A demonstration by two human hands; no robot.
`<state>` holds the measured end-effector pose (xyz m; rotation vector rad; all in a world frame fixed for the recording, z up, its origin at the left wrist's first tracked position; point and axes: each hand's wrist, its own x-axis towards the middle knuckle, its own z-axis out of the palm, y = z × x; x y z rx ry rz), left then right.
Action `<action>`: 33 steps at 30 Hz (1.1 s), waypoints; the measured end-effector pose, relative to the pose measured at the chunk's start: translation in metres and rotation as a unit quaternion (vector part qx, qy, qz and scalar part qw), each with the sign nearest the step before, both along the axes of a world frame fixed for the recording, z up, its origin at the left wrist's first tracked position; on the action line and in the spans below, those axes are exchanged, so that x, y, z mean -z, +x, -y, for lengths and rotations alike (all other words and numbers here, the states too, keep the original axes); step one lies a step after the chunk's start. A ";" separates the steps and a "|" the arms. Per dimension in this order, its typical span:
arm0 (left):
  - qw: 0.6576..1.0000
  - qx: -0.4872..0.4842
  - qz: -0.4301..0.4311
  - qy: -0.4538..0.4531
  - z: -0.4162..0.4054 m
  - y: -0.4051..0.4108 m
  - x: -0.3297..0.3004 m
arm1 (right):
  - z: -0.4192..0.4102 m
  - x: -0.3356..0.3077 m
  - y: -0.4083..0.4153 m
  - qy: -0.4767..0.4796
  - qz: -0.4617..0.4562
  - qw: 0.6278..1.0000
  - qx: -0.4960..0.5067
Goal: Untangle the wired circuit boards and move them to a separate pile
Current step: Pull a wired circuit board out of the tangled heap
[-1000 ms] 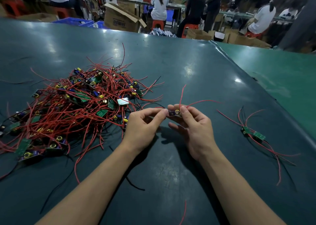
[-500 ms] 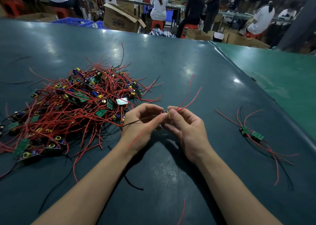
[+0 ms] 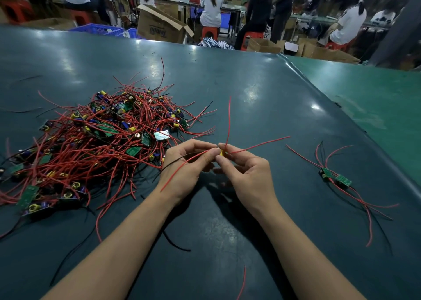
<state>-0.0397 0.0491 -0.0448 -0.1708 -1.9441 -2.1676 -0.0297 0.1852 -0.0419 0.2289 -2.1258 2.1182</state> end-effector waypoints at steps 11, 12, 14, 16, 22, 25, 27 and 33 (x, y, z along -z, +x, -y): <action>1.000 -0.001 -0.013 -0.010 0.002 0.003 -0.003 | -0.006 -0.012 -0.003 -0.139 0.066 0.987 0.038; 1.000 -0.001 -0.012 -0.005 0.002 0.003 -0.003 | -0.006 -0.012 -0.003 -0.161 0.080 0.983 0.038; 1.000 -0.001 -0.016 0.004 0.002 0.004 -0.004 | -0.005 -0.013 -0.004 -0.204 0.117 0.972 0.024; 1.000 -0.001 -0.024 0.012 0.002 0.004 -0.005 | -0.005 -0.014 -0.004 -0.237 0.142 0.961 -0.010; 0.999 0.037 0.005 0.007 -0.001 0.008 -0.004 | -0.007 -0.015 -0.006 -0.235 0.109 0.965 -0.042; 1.000 0.015 -0.002 0.011 -0.001 0.007 -0.004 | -0.005 -0.014 -0.006 -0.256 0.151 0.954 -0.044; 1.000 0.020 0.005 0.017 0.001 0.006 -0.004 | -0.003 -0.012 -0.005 -0.219 0.162 0.961 -0.045; 0.999 0.047 0.023 0.007 0.001 0.007 -0.006 | -0.004 -0.011 -0.004 -0.156 0.151 0.976 -0.025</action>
